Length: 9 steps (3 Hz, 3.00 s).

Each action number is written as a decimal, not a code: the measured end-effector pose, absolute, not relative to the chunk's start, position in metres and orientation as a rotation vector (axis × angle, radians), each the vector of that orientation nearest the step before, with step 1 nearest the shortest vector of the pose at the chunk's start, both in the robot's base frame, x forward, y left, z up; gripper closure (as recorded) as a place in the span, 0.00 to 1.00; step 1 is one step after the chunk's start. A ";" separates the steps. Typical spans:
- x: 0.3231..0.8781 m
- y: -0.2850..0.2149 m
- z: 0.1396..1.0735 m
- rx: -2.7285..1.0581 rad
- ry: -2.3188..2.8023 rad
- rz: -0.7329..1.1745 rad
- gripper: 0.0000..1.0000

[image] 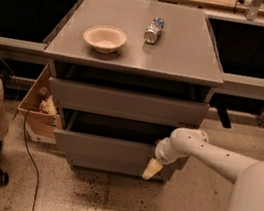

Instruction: Open middle drawer

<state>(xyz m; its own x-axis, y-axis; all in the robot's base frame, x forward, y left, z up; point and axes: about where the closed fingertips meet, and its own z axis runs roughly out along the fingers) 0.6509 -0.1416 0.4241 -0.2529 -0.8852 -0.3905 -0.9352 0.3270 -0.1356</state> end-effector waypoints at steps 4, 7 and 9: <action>0.562 -0.124 0.429 -1.835 2.282 0.405 0.14; 0.465 -0.143 0.487 -2.052 2.368 0.623 0.00; 0.523 -0.148 0.498 -1.993 2.313 0.414 0.18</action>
Offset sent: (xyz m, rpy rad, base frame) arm -0.1496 0.0317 -0.0080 -0.0414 0.4216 0.2258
